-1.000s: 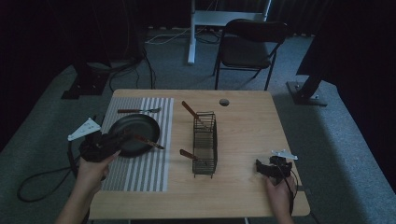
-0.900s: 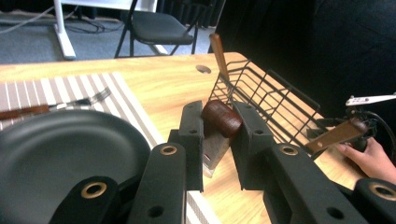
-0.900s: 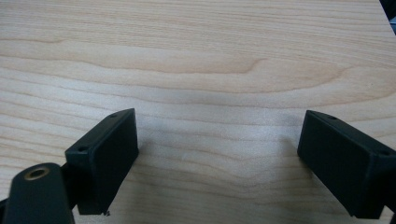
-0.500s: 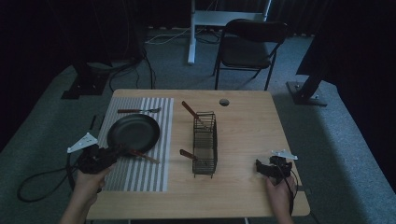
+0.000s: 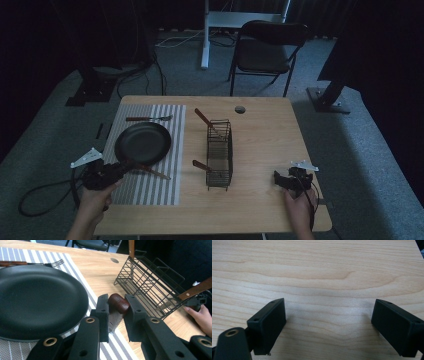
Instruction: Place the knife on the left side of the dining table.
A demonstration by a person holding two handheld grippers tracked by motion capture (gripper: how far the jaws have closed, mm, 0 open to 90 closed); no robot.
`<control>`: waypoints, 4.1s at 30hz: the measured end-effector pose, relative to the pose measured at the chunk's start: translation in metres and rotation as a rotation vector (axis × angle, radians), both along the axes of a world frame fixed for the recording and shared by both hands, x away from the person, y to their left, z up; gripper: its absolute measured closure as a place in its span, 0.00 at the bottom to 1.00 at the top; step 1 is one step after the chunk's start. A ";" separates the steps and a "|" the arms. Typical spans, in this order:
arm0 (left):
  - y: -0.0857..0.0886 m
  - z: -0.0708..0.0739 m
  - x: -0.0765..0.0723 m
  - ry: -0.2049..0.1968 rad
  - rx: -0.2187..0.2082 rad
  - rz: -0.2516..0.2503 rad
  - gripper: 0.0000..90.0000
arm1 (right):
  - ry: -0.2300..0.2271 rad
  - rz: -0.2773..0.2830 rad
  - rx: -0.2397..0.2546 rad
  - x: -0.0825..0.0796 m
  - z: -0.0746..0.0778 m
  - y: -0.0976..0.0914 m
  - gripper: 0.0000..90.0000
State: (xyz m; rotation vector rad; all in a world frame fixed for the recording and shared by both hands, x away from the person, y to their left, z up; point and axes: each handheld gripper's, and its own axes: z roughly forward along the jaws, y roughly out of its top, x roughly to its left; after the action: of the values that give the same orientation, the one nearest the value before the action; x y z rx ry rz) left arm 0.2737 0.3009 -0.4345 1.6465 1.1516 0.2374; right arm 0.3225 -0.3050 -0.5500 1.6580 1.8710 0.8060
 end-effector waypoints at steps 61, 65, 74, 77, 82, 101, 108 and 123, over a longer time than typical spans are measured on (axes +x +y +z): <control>0.033 -0.102 0.014 0.225 0.240 0.350 0.37 | 0.000 0.000 0.000 0.000 0.000 0.000 0.13; 0.030 -0.101 0.015 0.227 0.264 0.365 0.36 | 0.000 0.000 0.000 0.000 0.000 0.000 0.13; 0.016 -0.103 0.019 0.187 0.356 0.371 0.29 | 0.000 0.000 0.000 0.000 0.000 0.000 0.13; 0.017 -0.102 0.018 0.175 0.341 0.383 0.29 | 0.000 0.000 0.000 0.000 0.000 0.000 0.13; 0.019 -0.099 0.015 0.154 0.340 0.416 0.23 | 0.000 0.000 0.000 0.000 0.000 0.000 0.13; 0.022 -0.102 -0.017 0.117 0.446 0.410 0.00 | 0.000 0.000 0.000 0.000 0.000 0.000 0.13; 0.018 -0.106 -0.022 0.127 0.449 0.377 0.00 | 0.000 0.000 0.000 0.000 0.000 0.000 0.13; 0.019 -0.112 -0.017 0.170 0.486 0.349 0.00 | 0.000 0.000 0.000 0.000 0.000 0.000 0.13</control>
State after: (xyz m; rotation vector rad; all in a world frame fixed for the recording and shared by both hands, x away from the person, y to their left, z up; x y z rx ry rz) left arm 0.2566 0.3197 -0.5467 1.8984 1.6017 0.6516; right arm 0.3224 -0.3049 -0.5500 1.6581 1.8707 0.8060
